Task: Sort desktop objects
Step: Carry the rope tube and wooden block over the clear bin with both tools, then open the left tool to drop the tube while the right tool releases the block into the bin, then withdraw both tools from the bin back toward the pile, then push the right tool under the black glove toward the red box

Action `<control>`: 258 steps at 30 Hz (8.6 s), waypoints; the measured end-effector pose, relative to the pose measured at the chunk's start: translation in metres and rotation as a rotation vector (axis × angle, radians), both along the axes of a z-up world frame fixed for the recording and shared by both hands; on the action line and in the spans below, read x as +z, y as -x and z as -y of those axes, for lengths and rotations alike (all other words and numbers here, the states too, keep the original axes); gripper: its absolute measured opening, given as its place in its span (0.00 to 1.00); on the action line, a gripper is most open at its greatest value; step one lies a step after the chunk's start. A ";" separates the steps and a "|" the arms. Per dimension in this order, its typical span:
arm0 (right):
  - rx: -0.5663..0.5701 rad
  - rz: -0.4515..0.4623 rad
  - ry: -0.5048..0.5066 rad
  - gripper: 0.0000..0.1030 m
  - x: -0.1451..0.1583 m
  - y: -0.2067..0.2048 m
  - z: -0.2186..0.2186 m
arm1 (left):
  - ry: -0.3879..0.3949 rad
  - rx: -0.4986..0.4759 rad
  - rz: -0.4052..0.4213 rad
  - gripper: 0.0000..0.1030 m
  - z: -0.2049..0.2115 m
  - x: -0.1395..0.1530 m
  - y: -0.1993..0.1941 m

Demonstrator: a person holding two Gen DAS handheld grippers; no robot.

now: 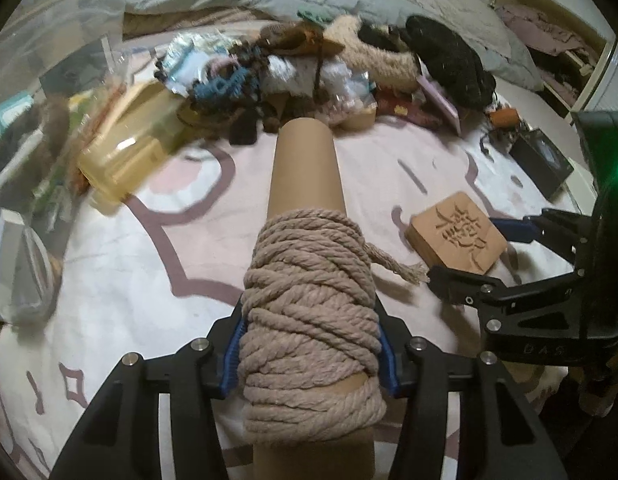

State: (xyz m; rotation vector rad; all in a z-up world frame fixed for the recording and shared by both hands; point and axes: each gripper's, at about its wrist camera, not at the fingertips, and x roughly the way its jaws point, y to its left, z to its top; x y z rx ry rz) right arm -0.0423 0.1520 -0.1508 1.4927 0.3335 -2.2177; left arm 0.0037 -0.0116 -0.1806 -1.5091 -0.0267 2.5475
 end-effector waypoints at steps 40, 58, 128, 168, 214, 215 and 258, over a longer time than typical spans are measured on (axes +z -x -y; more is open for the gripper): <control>-0.125 -0.177 0.487 0.75 0.146 -0.001 -0.010 | -0.086 0.065 -0.358 0.51 0.064 0.165 -0.009; 0.003 -0.206 0.591 0.75 0.227 0.009 0.095 | 0.049 0.160 -0.439 0.51 0.188 0.239 -0.011; 0.198 -0.086 0.456 0.90 0.183 0.033 0.292 | 0.213 0.403 -0.322 0.79 0.302 0.186 -0.030; 0.199 -0.335 0.478 1.00 0.232 -0.004 0.225 | 0.160 0.400 -0.435 0.98 0.260 0.231 -0.060; -0.130 -0.582 0.425 1.00 0.210 -0.014 -0.018 | 0.044 0.190 -0.600 0.98 0.095 0.230 -0.051; -0.135 -0.588 0.423 1.00 0.208 -0.013 -0.023 | 0.039 0.186 -0.600 0.98 0.091 0.227 -0.048; -0.324 -0.516 0.438 1.00 0.128 0.047 -0.105 | -0.079 0.093 -0.708 0.98 0.025 0.157 0.012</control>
